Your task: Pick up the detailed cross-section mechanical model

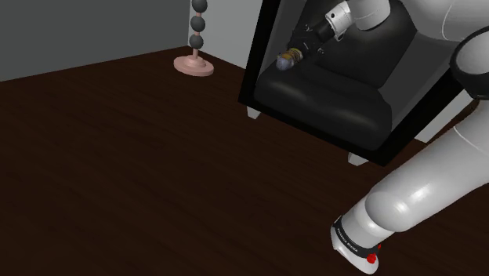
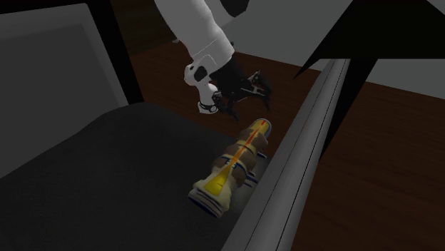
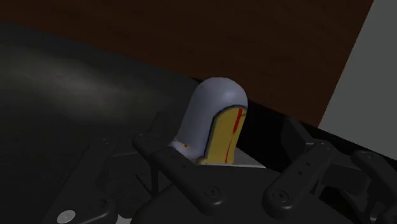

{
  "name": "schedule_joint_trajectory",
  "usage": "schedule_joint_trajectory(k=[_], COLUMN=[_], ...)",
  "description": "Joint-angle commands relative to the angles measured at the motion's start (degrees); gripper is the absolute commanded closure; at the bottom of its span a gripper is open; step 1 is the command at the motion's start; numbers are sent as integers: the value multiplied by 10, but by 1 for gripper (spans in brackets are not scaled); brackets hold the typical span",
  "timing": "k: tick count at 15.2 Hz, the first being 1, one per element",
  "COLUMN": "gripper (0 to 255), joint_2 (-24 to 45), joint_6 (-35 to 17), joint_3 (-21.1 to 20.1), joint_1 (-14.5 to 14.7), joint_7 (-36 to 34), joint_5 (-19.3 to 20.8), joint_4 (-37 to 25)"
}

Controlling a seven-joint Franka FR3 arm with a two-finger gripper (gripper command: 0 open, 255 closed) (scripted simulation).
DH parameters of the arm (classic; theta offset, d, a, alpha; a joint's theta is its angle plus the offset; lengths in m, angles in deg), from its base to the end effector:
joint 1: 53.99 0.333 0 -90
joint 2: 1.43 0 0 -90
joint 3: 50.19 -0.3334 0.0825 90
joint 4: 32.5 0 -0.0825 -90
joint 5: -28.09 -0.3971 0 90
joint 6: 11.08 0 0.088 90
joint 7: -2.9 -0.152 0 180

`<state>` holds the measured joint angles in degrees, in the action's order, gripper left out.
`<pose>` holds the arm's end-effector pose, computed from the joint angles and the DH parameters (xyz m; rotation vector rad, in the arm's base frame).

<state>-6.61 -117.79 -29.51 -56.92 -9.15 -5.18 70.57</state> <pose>0.5468 -0.1748 0.5812 -2.3688 0.9367 -0.2647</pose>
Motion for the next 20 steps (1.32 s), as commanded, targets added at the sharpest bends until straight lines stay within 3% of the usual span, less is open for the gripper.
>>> schedule_joint_trajectory(k=[1,5,14,15,20], gripper=[0,0,0,255,255], joint_2=[36,108,108,108,108], joint_6=[2,17,-25,-24,-24], joint_3=[16,39,35,35,35], joint_1=[-9,-35,-32,-33,-32], joint_7=[2,-4,31,31,30], joint_5=[-41,-120,-131,-131,-131], joint_4=[-32,-103,-49,-51,-51])
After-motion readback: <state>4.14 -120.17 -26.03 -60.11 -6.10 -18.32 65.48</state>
